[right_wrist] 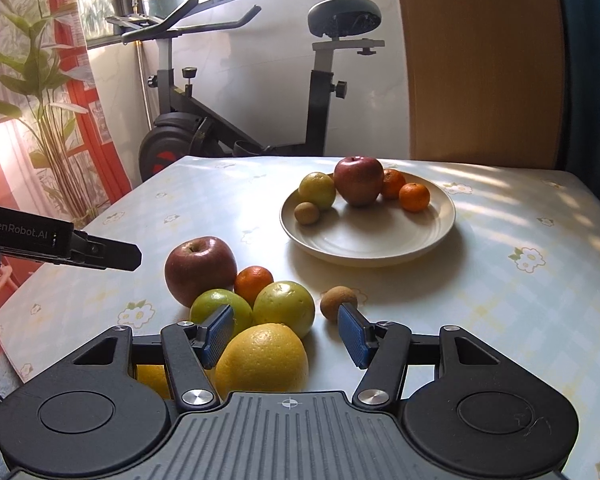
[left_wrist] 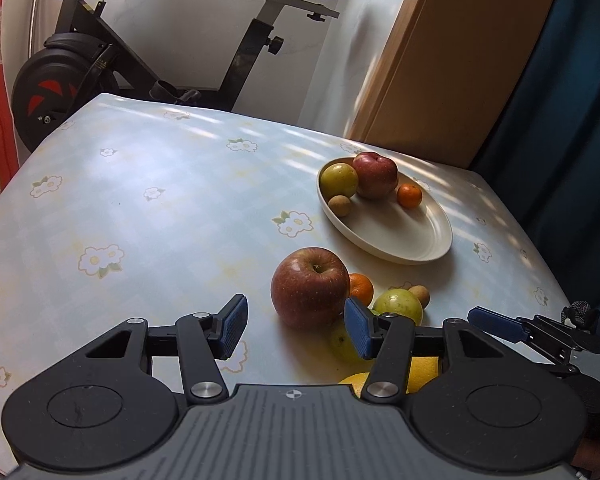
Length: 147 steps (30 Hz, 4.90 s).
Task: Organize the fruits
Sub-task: 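Close both grippers around the large yellow grapefruit on the table, then carry the yellow grapefruit onto the plate with both grippers and open them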
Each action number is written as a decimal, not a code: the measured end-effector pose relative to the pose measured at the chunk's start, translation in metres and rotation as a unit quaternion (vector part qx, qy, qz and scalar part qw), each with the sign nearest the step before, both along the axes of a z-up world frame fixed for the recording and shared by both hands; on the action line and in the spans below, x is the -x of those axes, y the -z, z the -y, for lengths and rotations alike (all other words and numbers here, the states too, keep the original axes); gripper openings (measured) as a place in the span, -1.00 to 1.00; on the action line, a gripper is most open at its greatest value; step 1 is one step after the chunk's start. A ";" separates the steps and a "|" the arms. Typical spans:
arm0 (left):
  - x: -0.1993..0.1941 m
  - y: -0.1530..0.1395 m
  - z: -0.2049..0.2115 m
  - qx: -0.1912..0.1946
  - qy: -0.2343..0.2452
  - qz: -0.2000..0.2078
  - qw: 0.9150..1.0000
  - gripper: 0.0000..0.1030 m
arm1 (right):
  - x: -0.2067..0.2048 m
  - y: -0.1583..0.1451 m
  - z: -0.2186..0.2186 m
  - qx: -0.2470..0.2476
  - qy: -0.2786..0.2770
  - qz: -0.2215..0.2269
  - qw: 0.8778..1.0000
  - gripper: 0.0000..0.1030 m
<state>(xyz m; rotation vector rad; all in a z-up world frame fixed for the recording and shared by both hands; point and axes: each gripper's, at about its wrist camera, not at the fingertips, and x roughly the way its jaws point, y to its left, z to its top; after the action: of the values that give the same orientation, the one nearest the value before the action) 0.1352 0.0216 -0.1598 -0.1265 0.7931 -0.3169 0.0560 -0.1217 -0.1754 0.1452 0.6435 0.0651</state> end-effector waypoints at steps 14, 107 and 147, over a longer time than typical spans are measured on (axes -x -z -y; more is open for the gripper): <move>0.012 -0.001 0.006 -0.005 0.008 -0.006 1.000 0.09 | 0.007 0.019 -0.013 -0.019 -0.037 -0.035 0.999 0.14; -0.047 0.037 0.134 0.038 0.204 -0.089 0.974 -0.10 | -0.001 0.034 0.059 -0.009 -0.074 -0.047 0.996 -0.04; -0.171 0.006 0.115 0.018 0.145 -0.061 0.987 -0.09 | -0.153 0.022 0.064 0.029 -0.137 -0.015 0.990 -0.09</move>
<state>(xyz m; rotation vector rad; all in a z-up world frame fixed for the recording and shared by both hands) 0.3059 -0.0932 -0.1655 -0.0644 0.9296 -0.6035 0.2086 -0.1852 -0.1972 0.0001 0.6924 0.3089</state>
